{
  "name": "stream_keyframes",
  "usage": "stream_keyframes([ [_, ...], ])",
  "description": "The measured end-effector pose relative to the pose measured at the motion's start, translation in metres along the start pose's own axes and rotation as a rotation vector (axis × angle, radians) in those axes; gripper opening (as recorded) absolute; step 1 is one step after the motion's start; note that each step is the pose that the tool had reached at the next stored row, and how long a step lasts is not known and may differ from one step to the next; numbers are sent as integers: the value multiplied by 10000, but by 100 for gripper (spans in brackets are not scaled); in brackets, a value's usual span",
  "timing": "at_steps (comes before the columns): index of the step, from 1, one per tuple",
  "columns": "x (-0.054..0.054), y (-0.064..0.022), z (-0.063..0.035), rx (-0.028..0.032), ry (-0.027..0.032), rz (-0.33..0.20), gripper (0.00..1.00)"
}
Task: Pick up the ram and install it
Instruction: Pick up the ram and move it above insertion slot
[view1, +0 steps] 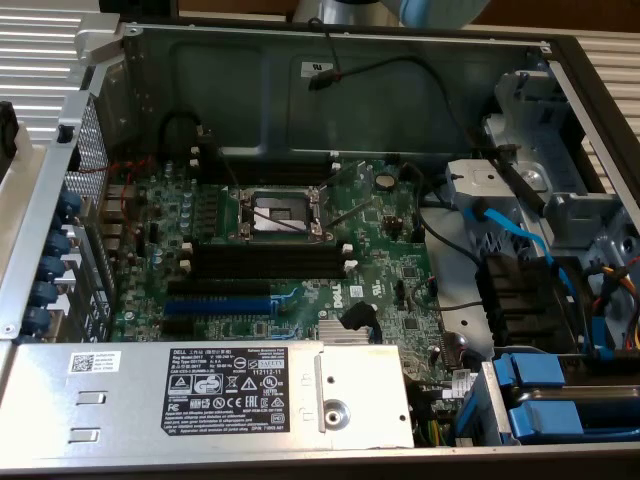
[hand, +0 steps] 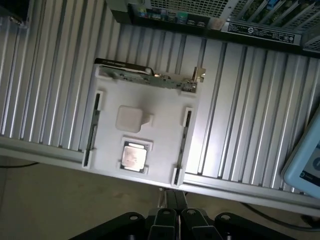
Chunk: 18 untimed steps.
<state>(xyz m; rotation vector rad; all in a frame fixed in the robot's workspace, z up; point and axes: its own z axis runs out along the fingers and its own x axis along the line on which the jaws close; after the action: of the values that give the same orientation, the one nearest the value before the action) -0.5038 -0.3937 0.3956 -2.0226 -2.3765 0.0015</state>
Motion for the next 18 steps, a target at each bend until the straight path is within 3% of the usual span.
stream_keyframes([
  [18,-182,-25,283,-16,15,1084,10],
])
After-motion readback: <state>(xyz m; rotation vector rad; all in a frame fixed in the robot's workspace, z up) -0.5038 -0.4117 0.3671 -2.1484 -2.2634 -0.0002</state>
